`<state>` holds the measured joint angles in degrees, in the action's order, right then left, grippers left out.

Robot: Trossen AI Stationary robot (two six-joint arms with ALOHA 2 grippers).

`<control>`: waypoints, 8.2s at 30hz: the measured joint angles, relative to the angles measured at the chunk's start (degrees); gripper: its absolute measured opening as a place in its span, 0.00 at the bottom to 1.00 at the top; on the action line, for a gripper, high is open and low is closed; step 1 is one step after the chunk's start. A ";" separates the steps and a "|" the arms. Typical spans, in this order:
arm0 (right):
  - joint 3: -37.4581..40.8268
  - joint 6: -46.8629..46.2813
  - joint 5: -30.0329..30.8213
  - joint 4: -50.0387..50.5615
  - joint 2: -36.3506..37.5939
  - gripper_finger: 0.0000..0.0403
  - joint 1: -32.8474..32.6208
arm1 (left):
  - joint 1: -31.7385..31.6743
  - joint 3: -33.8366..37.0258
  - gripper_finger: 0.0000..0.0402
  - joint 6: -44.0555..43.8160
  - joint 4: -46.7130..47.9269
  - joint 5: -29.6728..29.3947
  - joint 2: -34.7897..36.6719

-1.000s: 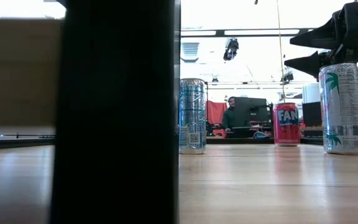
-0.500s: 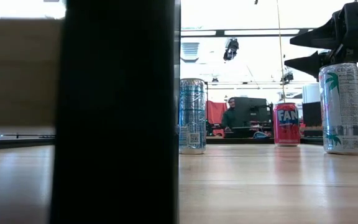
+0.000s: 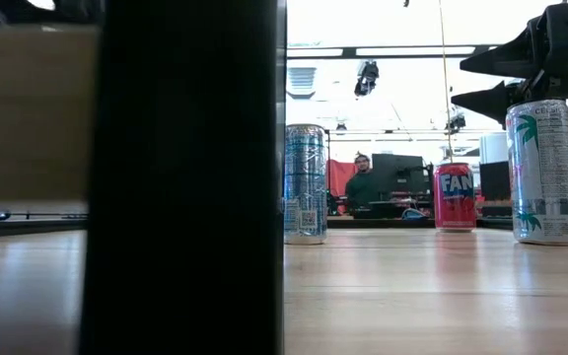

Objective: Place canned beverage on shelf
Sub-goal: Put the left orange soda can on the shelf, then put the bottom blue soda can on the shelf

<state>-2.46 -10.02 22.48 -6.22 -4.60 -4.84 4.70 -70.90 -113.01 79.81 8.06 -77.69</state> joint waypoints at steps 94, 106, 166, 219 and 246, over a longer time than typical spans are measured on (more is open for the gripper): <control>0.00 0.03 0.00 0.00 0.00 0.95 -0.02 | 30.94 -3.19 0.77 -15.71 -9.22 6.40 -11.54; 0.00 0.08 0.02 -0.02 0.02 0.95 -0.02 | 31.29 -3.18 0.82 -17.00 -9.11 6.49 -11.52; 0.01 0.04 0.01 -0.01 0.02 0.95 -0.01 | -4.39 -13.83 0.97 55.11 -29.39 -22.09 -13.31; 0.00 0.02 0.02 -0.02 0.01 0.95 -0.01 | -2.63 -17.24 0.97 87.23 -40.99 -19.59 -29.97; 0.00 -0.03 0.02 -0.02 -0.02 0.95 0.00 | -4.45 -63.35 0.55 81.22 2.60 -14.78 -57.53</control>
<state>-2.45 -10.04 22.50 -6.24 -4.62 -4.84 0.24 -134.26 -31.79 82.41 -6.72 -135.22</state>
